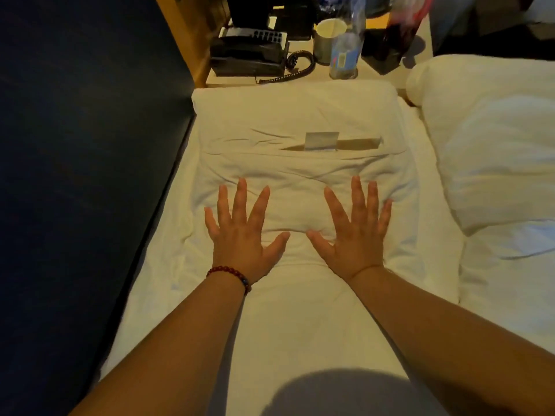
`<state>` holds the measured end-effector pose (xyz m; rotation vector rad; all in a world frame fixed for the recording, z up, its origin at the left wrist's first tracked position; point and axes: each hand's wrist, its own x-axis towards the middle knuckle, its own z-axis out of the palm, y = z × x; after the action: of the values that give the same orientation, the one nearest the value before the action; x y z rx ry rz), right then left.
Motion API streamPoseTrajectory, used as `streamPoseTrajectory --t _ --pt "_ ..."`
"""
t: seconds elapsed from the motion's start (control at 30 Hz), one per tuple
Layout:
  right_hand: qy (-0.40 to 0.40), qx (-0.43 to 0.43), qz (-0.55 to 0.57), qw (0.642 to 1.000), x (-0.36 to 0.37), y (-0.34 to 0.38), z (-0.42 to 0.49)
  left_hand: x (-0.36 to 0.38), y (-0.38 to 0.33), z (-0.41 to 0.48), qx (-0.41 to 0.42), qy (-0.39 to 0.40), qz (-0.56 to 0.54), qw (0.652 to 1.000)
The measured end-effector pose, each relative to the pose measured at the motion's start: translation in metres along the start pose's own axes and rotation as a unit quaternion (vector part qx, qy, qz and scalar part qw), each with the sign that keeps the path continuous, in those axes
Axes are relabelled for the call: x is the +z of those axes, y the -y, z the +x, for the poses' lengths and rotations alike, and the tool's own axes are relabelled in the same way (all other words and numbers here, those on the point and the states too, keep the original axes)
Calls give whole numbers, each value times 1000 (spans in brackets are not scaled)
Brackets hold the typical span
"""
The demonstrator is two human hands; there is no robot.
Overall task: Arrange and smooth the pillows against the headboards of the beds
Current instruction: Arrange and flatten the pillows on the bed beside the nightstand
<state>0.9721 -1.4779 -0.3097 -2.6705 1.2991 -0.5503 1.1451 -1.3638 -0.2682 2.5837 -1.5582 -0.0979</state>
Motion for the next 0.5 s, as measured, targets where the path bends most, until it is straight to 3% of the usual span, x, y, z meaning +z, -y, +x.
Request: streamPoseTrajectory --t 0.3,0.5 --pt "5 5 -64 998 28 -2 1 53 9 8 44 -83 -27 995" --pt "33 24 -99 994 41 0 3 70 12 14 48 -84 -22 995"
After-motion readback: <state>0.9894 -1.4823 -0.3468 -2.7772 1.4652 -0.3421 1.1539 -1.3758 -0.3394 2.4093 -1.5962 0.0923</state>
